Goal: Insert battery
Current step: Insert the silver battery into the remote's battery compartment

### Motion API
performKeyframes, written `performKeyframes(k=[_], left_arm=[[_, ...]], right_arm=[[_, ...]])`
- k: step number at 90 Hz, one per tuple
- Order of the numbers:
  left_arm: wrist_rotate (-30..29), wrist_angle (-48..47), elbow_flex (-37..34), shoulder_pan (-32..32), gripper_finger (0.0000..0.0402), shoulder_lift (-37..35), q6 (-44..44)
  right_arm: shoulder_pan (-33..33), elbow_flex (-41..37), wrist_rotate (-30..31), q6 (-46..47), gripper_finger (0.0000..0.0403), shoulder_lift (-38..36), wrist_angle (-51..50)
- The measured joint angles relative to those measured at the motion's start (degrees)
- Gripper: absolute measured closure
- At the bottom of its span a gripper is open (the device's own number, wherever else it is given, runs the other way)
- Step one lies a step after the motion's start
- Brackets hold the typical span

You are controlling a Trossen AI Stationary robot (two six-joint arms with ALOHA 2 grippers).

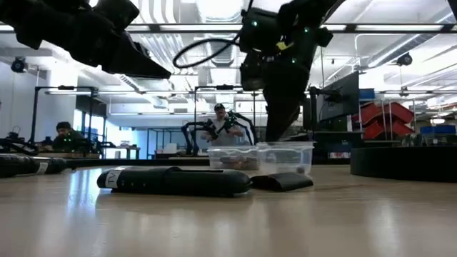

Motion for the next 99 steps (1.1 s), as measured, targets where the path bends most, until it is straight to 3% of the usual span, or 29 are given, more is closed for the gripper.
performKeyframes(k=[22,37,44,65,79,99], left_arm=[[0.0,0.04,0.02,0.0,0.0303,-0.06,0.06],[-0.02,0.04,0.02,0.0,0.0303,-0.06,0.02],[-0.01,0.21,0.02,0.0,0.0303,-0.06,-0.13],[-0.02,1.27,0.02,0.0,0.0303,-0.06,0.08],[-0.02,1.31,0.02,0.0,0.0303,-0.06,0.09],[-0.02,0.94,0.04,0.0,0.0303,-0.06,0.27]], right_arm=[[-0.92,0.68,0.64,-6.42,0.0267,0.0,-1.38],[-0.98,0.18,5.23,-10.39,0.0286,0.13,-1.85],[-1.04,0.12,6.69,-4.79,0.0295,0.13,-1.57],[-0.84,-0.19,6.06,27.74,0.0315,0.15,-0.42],[-0.22,-0.7,6.03,35.7,0.0316,1.44,1.38],[-0.26,-0.77,5.81,38.93,0.0289,5.66,5.07]])
